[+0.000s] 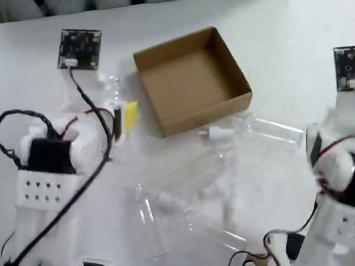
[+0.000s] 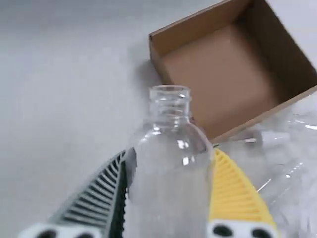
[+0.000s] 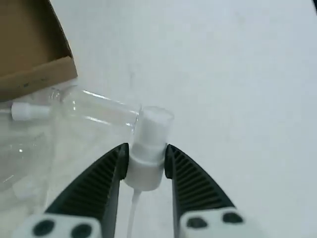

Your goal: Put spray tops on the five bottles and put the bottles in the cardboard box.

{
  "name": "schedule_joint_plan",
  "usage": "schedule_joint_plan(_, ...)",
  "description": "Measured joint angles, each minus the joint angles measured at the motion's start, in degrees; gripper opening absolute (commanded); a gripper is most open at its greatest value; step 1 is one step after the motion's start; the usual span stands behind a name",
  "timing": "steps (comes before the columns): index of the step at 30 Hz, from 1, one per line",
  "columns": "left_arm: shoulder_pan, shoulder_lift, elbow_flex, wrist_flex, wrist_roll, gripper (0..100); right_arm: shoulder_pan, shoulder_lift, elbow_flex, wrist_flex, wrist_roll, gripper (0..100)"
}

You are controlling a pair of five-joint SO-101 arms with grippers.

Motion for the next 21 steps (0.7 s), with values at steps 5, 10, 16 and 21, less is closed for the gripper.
schedule_joint_plan(5,6.1,-8.0,2.0,-0.1,0.0,2,-4.4,-5.3,0.0,-10.4,0.0,1.8)
schedule_joint_plan(10,8.3,-17.1,17.6,-10.8,0.0,3,-7.3,-5.2,0.8,-22.2,0.0,2.0)
schedule_joint_plan(16,9.3,-29.5,36.8,-31.5,0.0,3,-13.4,-3.3,1.1,-37.5,-0.4,1.8)
schedule_joint_plan(21,9.8,-41.8,46.2,-38.0,-0.1,2,-22.2,-5.4,1.1,-48.0,-13.7,1.9)
